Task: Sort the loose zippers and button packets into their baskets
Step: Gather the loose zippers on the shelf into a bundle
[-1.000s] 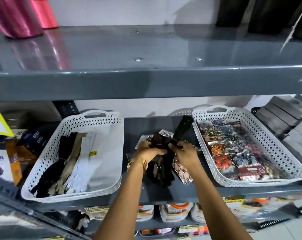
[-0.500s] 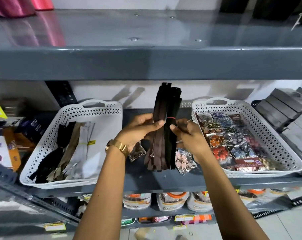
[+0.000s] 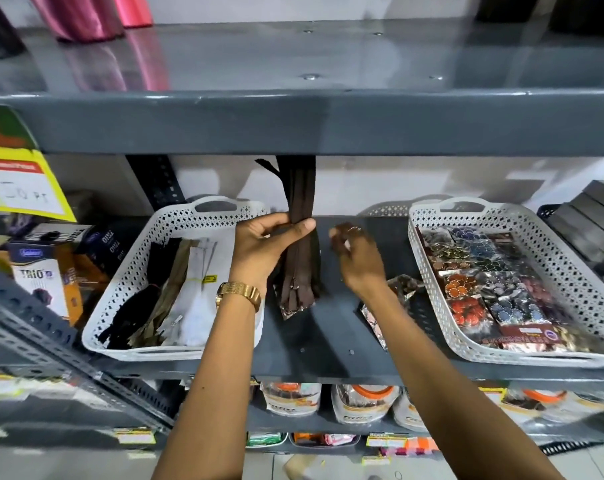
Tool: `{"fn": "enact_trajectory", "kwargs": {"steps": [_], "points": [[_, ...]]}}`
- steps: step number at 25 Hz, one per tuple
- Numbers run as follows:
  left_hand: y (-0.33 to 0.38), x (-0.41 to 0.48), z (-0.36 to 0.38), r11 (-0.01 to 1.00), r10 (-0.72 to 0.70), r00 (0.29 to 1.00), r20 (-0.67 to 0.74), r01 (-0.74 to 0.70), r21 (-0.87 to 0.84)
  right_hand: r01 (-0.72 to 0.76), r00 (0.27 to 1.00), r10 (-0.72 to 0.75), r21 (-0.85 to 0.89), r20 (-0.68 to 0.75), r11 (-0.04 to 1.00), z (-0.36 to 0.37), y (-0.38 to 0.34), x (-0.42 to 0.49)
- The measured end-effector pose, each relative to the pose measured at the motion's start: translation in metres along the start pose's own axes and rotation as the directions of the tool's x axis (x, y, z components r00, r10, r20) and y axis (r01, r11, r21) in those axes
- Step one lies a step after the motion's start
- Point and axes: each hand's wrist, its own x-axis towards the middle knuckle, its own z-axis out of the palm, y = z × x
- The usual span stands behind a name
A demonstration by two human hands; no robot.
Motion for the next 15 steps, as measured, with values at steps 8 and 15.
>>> {"fn": "enact_trajectory", "kwargs": {"steps": [8, 15], "points": [[0.002, 0.000, -0.008, 0.995, -0.089, 0.996, 0.008, 0.089, 0.034, 0.425, 0.818, 0.060, -0.671, 0.572, 0.608, 0.073, 0.013, -0.012], [-0.005, 0.000, -0.007, 0.991, -0.102, 0.992, 0.068, 0.095, 0.094, 0.336, 0.864, 0.099, -0.712, 0.494, 0.617, 0.045, 0.036, 0.014]]}}
